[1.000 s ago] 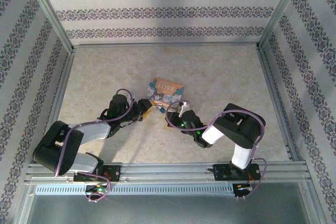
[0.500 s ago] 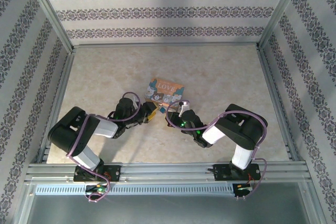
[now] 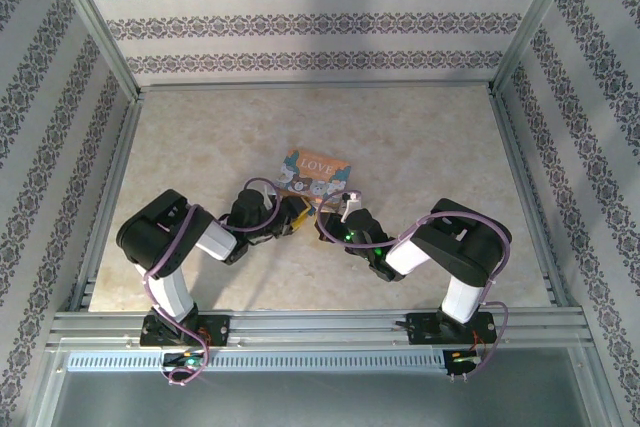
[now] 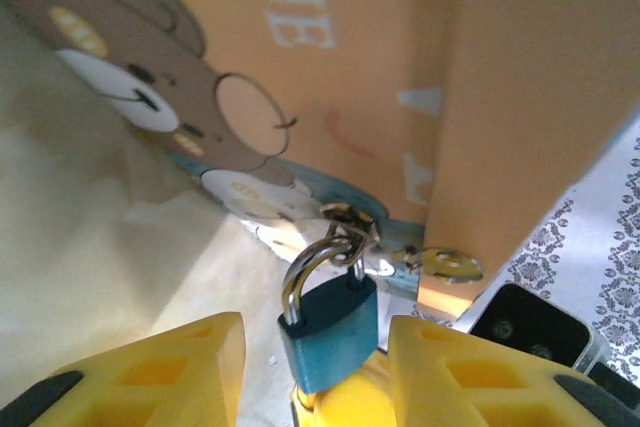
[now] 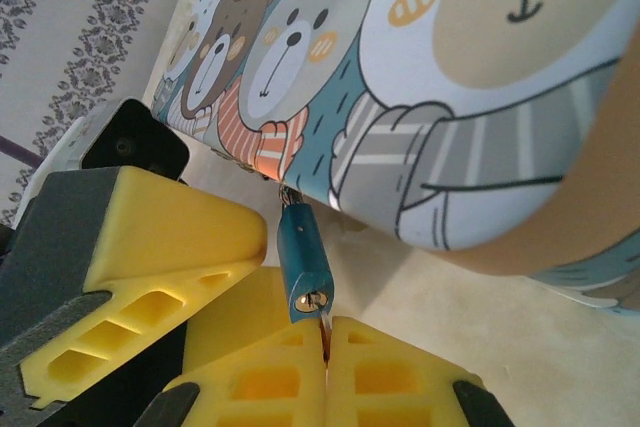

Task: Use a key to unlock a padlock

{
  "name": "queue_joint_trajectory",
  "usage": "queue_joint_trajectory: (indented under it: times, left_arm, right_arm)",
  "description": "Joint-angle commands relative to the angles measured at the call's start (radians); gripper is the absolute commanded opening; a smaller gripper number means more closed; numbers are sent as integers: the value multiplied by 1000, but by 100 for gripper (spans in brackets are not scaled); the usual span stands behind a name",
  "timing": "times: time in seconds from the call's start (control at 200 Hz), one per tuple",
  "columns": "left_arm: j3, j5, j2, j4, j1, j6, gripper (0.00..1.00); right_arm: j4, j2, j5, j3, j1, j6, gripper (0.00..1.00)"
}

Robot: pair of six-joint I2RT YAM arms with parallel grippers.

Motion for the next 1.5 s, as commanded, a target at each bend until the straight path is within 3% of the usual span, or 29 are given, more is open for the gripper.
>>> queue_joint_trajectory:
  times: [0.0, 0.345, 0.959, 1.209, 1.494]
  left_arm:
    - [20, -33, 27, 85, -18, -14, 40]
    - [22, -68, 40, 101, -29, -28, 33]
    - [30, -82, 24, 73, -36, -16, 24]
    - [30, -101, -39, -11, -37, 15, 16]
    - [43, -103, -89, -74, -36, 35, 14]
  right_arm:
    - [34, -13, 7, 23, 11, 65, 0]
    - [51, 12, -2, 18, 13, 202, 0]
    - [82, 5, -27, 25, 14, 295, 0]
    - [80, -25, -3, -1, 14, 294, 15]
    - [12, -118, 69, -47, 14, 243, 30]
